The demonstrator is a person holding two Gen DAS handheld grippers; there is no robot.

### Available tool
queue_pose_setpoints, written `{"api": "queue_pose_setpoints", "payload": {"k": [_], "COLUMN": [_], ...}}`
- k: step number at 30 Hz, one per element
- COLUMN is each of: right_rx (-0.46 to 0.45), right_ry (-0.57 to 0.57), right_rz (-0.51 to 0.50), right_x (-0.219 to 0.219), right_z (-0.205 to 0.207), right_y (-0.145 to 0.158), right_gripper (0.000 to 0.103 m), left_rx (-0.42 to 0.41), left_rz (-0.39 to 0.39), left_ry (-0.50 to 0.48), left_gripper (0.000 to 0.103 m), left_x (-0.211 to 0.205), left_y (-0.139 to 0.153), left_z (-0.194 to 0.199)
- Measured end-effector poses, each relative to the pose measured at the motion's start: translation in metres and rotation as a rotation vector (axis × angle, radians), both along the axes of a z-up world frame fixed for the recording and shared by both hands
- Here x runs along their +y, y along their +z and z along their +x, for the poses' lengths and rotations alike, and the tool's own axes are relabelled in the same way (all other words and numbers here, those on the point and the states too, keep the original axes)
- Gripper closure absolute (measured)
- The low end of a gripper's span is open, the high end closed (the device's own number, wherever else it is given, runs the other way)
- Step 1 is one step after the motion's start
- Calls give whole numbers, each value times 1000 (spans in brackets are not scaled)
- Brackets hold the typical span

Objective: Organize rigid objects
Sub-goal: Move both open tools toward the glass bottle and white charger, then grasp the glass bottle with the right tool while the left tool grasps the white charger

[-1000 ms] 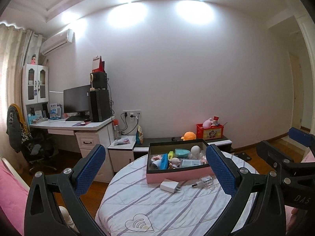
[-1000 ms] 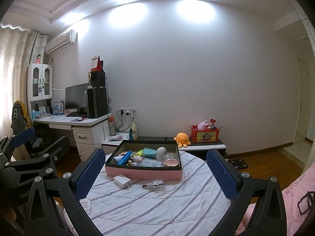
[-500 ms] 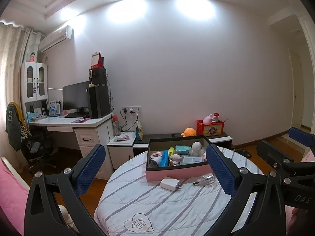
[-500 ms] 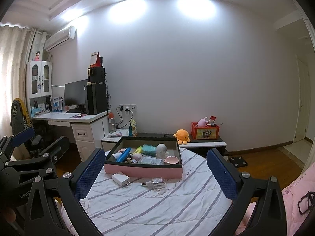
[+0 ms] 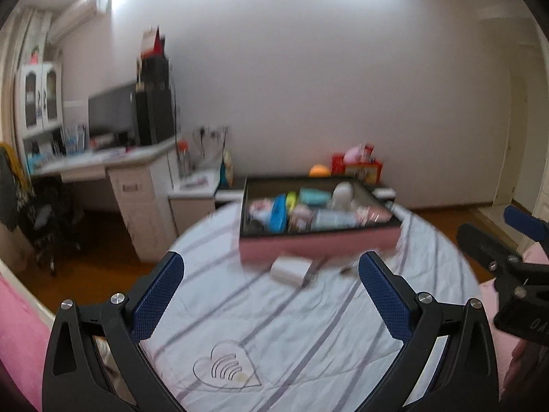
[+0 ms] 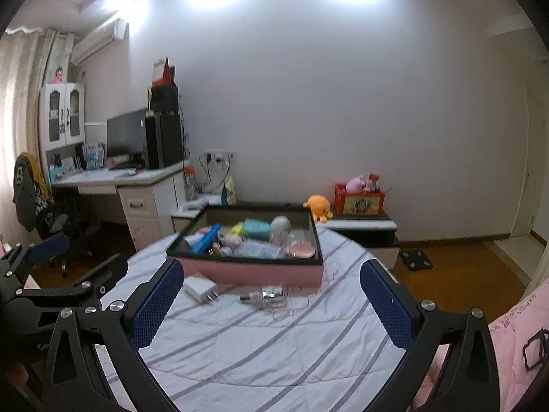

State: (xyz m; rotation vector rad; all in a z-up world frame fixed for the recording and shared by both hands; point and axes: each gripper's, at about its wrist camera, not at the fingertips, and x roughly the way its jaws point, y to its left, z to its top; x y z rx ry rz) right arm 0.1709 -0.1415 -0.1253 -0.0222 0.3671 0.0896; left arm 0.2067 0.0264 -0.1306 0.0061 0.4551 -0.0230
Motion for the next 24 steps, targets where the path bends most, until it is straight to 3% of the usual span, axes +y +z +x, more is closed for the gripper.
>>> {"api": "queue_pose_setpoints", "payload": {"k": [8,24], "right_rx": [188,503], "right_ry": [0,-3], "right_rz": [-24,-87], "right_x": [6,23], "right_z": [59,182], "right_y": [-54,-122], "right_gripper": [0,0], "left_rx": [151,238], "left_rz": [-15,-9], "left_ry": [62,64], "left_gripper": [0,0], "left_x": [23,36], "left_y": [-45,-68], "left_z": [39,72]}}
